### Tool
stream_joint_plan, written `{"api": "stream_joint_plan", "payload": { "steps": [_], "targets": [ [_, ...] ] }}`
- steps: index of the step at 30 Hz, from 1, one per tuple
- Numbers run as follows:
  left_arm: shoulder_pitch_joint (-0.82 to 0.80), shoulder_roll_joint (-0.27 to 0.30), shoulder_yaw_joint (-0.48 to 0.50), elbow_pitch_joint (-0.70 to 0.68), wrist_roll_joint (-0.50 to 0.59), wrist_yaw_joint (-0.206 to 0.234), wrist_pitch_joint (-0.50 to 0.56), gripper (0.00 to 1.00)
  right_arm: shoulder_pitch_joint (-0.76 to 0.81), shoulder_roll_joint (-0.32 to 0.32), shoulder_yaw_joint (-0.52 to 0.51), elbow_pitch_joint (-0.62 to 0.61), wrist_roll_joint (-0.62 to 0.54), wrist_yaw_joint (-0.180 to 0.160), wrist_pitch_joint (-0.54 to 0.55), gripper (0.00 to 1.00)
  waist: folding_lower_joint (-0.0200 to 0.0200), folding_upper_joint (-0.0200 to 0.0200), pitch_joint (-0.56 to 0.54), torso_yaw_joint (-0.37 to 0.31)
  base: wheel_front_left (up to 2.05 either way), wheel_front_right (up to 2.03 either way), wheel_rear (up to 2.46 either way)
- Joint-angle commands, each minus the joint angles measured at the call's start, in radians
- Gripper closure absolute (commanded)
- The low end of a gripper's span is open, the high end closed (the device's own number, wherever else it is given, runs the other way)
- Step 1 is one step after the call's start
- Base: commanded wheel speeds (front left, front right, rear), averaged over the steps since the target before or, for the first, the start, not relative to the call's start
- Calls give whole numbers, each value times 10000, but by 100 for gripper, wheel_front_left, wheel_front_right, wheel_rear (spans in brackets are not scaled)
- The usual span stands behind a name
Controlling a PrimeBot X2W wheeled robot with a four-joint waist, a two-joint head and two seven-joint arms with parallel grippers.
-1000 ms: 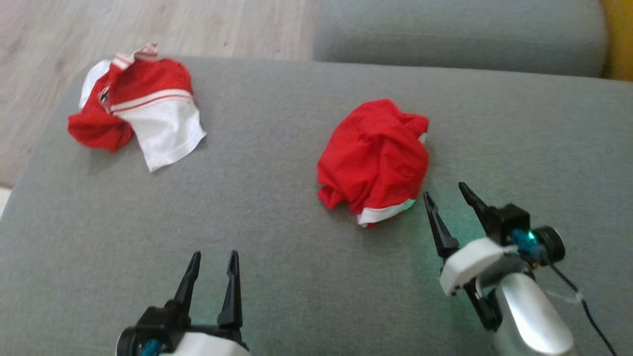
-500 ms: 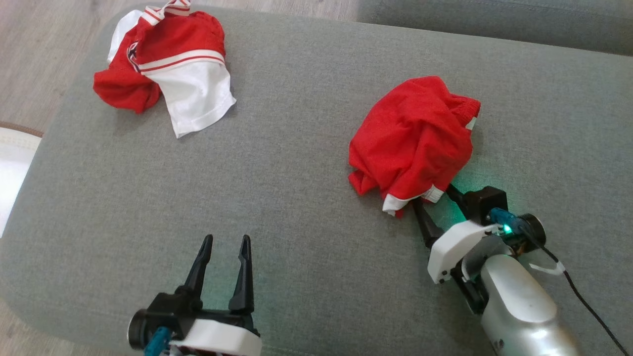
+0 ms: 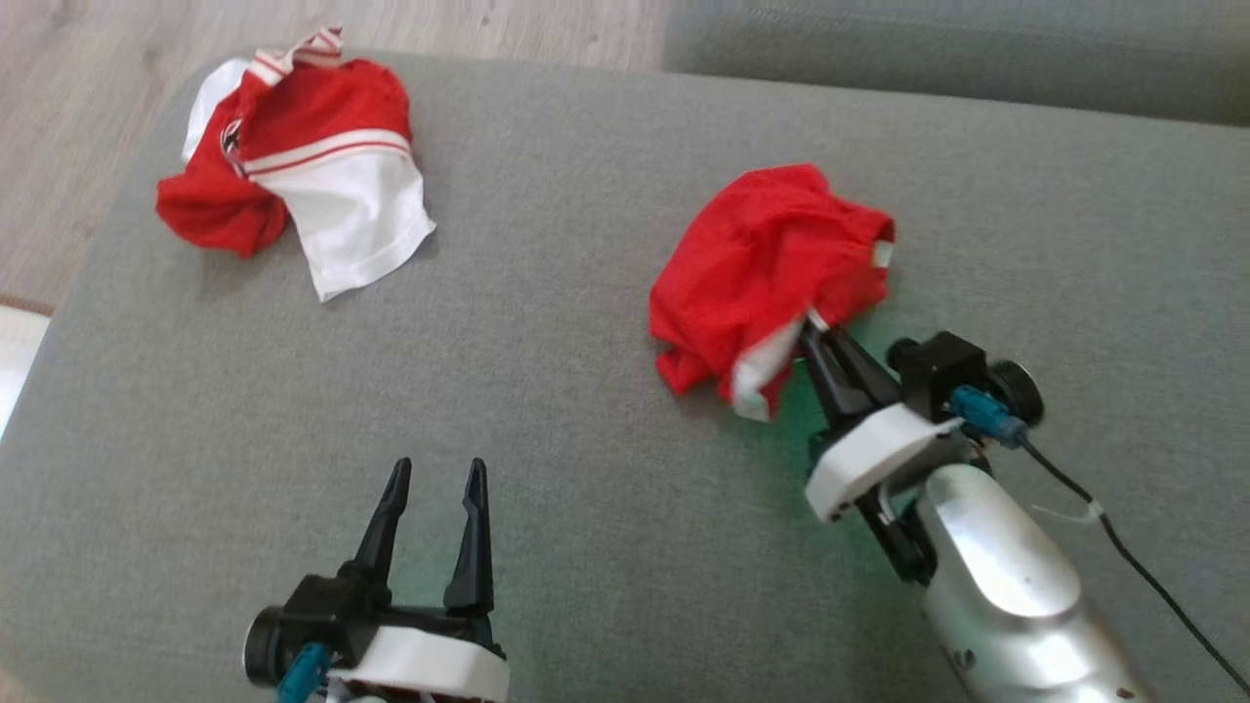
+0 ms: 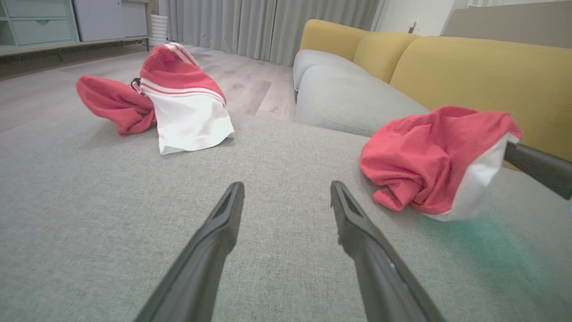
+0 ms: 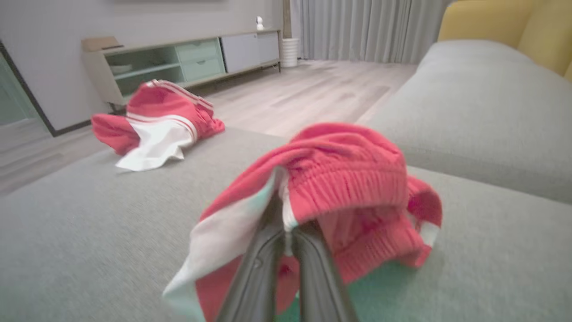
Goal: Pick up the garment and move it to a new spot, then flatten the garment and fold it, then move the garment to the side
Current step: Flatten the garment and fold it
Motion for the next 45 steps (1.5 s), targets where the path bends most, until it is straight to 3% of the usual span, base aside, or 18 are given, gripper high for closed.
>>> {"api": "stream_joint_plan", "payload": {
  "steps": [1,7,12,19,30,31,32,33,34,45],
  "targets": [
    [-245,-31,368,-221,116,-22,-97,0,-280,72,274,-455,87,-7,-63,100,0,0,-154,-123,0,0,0],
    [-106,-19,393,-123,126,-70,-97,0,-321,72,686,-2124,627,-7,620,100,0,0,-610,-336,0,0,0],
    [-47,6,398,-111,114,-92,-97,0,-49,72,-338,-2719,383,-7,1550,100,0,0,-779,-451,0,0,0],
    [-157,-6,422,-279,152,-116,-97,0,563,-198,-2676,-2311,-931,-7,2271,100,0,0,-399,-606,0,0,0],
    [-441,-190,431,-272,302,-250,-97,0,637,-941,-4835,-1302,-1848,-7,2061,100,0,0,267,-667,0,0,0],
    [-458,-208,442,-263,314,-263,-97,0,645,-937,-4947,-1235,-1926,-7,2007,95,0,0,305,-675,0,0,0],
    [-472,-226,456,-251,326,-276,-97,0,648,-909,-5055,-1176,-1984,-7,1938,76,0,0,328,-684,0,0,0],
    [-482,-241,471,-235,338,-289,-97,0,656,-877,-5136,-1121,-2044,-7,1872,47,0,0,344,-695,0,0,0],
    [-491,-257,486,-219,349,-301,-97,0,660,-844,-5213,-1088,-2101,-7,1777,0,0,0,355,-707,0,0,0],
    [-403,-364,652,-77,452,-443,-97,0,1117,-385,-5552,-1177,-2469,-7,957,0,0,0,-178,-887,0,0,0]
  ]
}}
